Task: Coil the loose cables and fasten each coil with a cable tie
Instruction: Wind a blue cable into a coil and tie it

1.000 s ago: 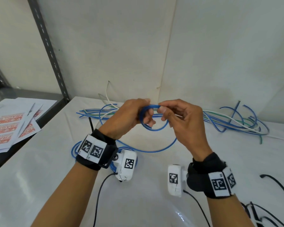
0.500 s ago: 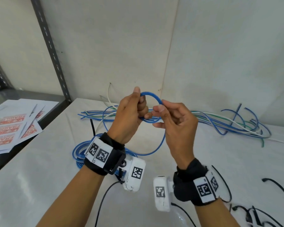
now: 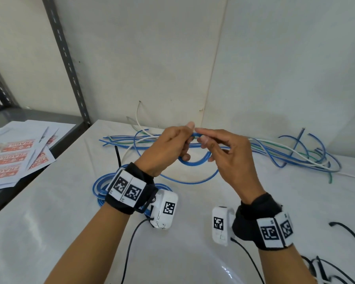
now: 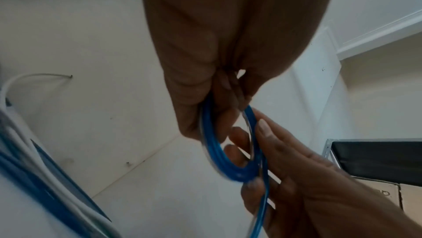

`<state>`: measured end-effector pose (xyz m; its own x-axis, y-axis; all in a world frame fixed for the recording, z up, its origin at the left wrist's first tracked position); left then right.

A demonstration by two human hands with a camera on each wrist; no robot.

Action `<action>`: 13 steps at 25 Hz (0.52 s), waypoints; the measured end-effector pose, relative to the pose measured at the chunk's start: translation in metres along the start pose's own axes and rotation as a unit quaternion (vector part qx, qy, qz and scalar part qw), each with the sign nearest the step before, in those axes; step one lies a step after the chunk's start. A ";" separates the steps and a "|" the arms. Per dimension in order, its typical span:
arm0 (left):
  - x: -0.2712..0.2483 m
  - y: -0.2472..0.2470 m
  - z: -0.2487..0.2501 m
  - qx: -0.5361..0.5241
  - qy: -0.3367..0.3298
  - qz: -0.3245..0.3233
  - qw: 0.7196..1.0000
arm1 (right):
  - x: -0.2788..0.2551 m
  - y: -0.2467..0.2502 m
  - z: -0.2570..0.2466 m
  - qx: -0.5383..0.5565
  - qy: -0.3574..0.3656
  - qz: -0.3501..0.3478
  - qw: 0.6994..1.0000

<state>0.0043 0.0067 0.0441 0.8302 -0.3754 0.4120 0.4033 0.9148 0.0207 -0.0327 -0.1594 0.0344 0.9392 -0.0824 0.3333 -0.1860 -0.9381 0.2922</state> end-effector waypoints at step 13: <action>0.005 0.001 0.001 -0.025 0.044 0.010 0.999 | 0.005 0.002 0.002 0.041 0.024 -0.003 0.999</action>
<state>0.0080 0.0056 0.0466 0.8676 -0.3712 0.3309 0.4037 0.9143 -0.0330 -0.0277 -0.1621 0.0343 0.9251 -0.0620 0.3747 -0.1538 -0.9632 0.2203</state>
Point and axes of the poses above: each hand's wrist, its own x-axis towards the middle knuckle, its own y-axis out of the back of the hand, z = x × y, the point moved 1 cm from there along x, towards the middle knuckle, and after that the axes turned 15 degrees about -y, right-handed, at the moved point
